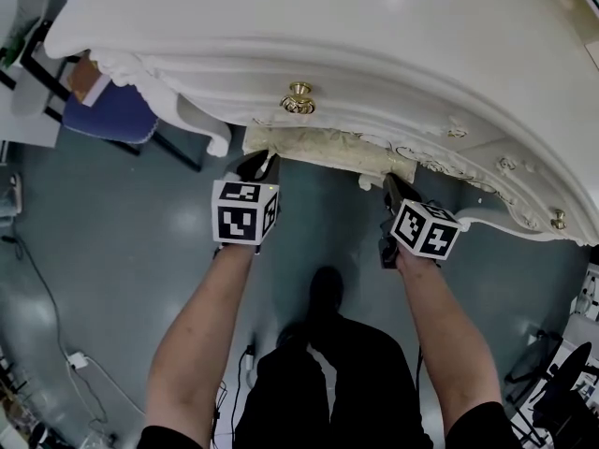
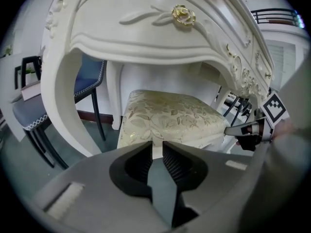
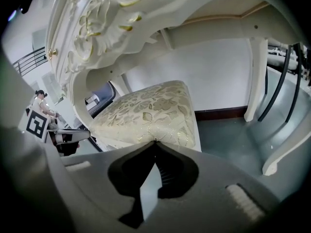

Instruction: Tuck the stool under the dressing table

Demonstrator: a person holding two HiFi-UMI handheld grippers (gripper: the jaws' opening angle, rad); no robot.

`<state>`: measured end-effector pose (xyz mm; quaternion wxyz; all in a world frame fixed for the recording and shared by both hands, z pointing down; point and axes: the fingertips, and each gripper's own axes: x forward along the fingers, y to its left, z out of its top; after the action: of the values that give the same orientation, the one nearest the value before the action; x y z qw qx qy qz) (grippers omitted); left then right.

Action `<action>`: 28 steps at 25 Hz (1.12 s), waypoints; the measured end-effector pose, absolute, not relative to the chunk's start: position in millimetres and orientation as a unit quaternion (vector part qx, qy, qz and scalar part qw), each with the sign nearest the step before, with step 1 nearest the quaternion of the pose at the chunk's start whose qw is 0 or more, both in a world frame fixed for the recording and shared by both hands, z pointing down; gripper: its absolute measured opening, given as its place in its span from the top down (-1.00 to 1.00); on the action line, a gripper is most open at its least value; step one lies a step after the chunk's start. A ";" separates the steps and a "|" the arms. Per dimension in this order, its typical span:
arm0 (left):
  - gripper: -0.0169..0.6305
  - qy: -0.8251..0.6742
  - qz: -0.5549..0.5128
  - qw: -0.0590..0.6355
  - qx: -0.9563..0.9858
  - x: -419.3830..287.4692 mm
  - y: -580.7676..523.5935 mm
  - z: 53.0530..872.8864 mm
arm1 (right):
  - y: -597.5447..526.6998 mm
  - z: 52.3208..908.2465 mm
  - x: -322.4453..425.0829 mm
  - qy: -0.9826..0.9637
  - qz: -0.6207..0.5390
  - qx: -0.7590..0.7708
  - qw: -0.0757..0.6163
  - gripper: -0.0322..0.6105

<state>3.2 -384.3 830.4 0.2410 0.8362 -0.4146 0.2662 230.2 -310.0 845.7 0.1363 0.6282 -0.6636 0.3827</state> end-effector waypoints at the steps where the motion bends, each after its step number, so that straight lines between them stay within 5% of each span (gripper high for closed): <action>1: 0.69 -0.420 0.258 0.246 0.835 0.9 -386.5 829.8 | -313.3 846.1 230.8 -0.666 0.377 0.629 0.136 0.89; 15: 0.77 -0.402 0.222 0.237 0.856 18.0 -350.3 771.2 | -285.4 811.0 219.9 -0.675 0.398 0.606 0.134 0.89; 28: 0.83 -0.420 0.207 0.245 0.849 -21.4 -284.8 598.6 | -222.1 648.4 157.2 -0.709 0.418 0.557 0.112 0.89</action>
<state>-21.4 -284.8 598.6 0.2446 0.8491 -0.4201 0.2067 157.2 -222.1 648.4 0.1116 0.5574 -0.7088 0.4176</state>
